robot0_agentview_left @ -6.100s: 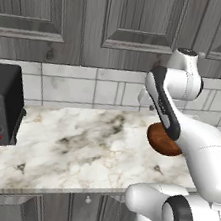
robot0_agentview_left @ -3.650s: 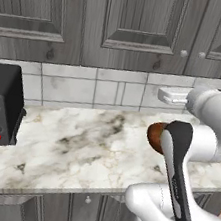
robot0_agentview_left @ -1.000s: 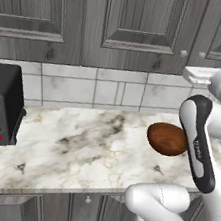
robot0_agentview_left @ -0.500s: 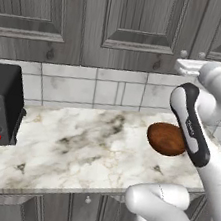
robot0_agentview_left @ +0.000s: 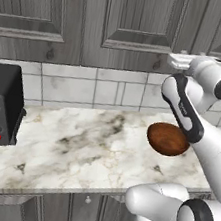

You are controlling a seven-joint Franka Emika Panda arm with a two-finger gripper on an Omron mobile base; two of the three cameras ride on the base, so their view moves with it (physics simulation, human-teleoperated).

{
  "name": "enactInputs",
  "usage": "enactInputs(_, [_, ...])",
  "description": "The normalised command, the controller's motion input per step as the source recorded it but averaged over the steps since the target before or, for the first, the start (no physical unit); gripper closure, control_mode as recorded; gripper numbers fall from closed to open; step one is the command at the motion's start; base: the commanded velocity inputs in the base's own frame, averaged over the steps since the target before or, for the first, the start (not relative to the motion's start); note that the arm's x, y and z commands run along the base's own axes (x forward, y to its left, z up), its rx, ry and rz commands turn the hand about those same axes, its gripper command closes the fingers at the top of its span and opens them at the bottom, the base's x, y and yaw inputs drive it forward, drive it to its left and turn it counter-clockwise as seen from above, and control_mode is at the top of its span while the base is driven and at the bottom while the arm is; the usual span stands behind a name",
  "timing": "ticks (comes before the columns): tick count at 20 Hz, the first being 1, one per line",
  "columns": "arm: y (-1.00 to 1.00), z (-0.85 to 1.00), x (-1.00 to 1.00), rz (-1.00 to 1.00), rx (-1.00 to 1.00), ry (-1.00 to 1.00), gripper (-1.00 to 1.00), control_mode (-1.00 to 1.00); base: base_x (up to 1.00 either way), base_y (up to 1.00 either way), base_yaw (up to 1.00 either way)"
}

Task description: Open the cabinet. Pick the mango and orange from the cabinet and place them into the bowl. Then close the cabinet.

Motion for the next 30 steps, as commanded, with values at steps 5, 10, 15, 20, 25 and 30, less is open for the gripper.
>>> enactInputs(5, [0.00, -0.08, 0.46, 0.00, 0.00, 0.05, -1.00, -1.00, 0.00, 0.00, 0.00])
enactInputs(10, [0.00, -0.04, 0.56, 0.00, 0.00, 0.03, -1.00, -1.00, 0.00, 0.00, 0.00])
enactInputs(15, [-0.01, -0.11, 0.62, -0.02, 0.00, 0.00, -1.00, -1.00, 0.00, 0.00, 0.00])
enactInputs(20, [-0.02, -0.21, 0.72, -0.03, 0.00, 0.00, 1.00, -1.00, 0.00, 0.00, 0.00])
enactInputs(25, [0.00, -0.06, 0.20, -0.01, -0.01, 0.00, 1.00, -1.00, 0.00, 0.00, 0.00])
enactInputs(30, [0.00, 0.00, 0.00, 0.00, 0.00, 0.00, 1.00, -1.00, 0.00, 0.00, 0.00])
